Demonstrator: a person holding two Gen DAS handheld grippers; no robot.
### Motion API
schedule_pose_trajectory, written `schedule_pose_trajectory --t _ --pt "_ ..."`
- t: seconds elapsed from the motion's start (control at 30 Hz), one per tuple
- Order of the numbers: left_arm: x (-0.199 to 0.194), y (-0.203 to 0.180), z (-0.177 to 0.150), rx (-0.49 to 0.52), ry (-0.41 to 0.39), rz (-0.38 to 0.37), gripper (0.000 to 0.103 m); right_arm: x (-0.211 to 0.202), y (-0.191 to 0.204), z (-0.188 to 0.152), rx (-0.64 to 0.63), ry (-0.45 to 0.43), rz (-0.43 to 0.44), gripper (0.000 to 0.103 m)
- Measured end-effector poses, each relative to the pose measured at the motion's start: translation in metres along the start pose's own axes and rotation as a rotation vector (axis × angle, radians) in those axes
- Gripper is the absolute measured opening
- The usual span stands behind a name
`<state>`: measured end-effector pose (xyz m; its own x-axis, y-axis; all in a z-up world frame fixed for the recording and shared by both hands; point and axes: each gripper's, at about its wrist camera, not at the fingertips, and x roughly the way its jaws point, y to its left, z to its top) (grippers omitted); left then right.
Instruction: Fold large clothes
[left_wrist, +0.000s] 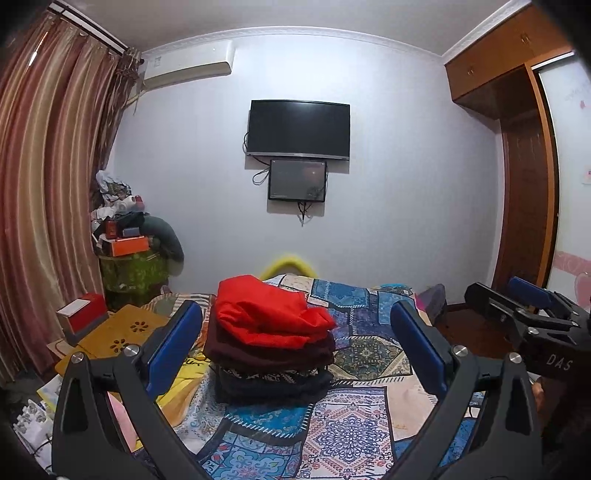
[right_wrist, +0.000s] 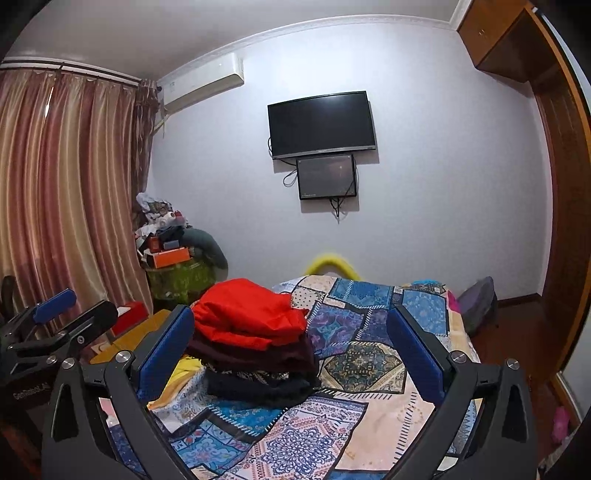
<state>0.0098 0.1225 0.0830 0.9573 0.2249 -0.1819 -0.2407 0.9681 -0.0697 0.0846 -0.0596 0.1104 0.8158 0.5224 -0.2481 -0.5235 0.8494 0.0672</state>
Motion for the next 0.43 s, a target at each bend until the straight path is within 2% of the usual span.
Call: schedule_pose_trajectory --t 0.43 --pt "0.0016 0.0010 -0.0025 -0.009 0.005 -0.003 0.102 0.0039 -0.0041 -0.0004 0.012 0.024 -0.005 0.103"
